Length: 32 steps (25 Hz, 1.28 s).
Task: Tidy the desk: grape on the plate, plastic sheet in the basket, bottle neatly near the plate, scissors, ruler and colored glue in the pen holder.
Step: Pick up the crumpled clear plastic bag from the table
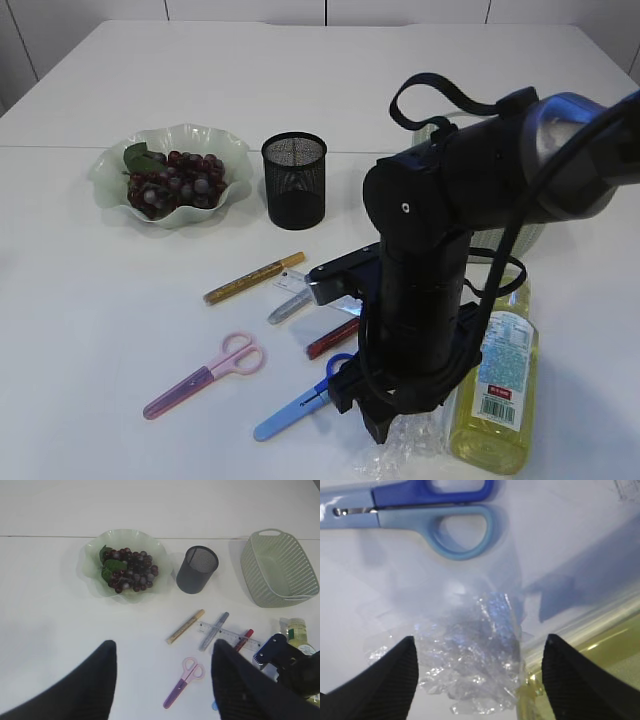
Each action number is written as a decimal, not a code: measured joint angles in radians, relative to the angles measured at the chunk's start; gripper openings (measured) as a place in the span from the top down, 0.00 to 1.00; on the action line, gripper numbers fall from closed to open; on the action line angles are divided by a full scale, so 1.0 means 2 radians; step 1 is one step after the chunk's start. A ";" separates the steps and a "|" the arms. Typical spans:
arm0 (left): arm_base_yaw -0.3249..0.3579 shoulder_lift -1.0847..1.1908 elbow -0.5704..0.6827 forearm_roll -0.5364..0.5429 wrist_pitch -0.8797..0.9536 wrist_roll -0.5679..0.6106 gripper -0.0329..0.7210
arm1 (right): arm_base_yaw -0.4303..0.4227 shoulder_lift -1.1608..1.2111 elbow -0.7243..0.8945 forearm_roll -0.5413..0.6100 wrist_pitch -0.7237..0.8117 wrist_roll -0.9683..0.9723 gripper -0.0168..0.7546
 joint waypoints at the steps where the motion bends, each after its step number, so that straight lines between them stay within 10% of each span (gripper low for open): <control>1: 0.000 0.000 0.000 0.000 0.000 0.000 0.38 | 0.000 0.000 0.000 0.000 0.003 0.000 0.21; 18: 0.000 0.000 0.000 0.000 0.000 0.000 0.38 | 0.000 0.007 0.000 0.001 0.013 0.000 0.28; 32: 0.000 -0.001 0.000 0.000 0.000 0.000 0.38 | 0.000 0.007 -0.001 0.008 0.015 -0.001 0.76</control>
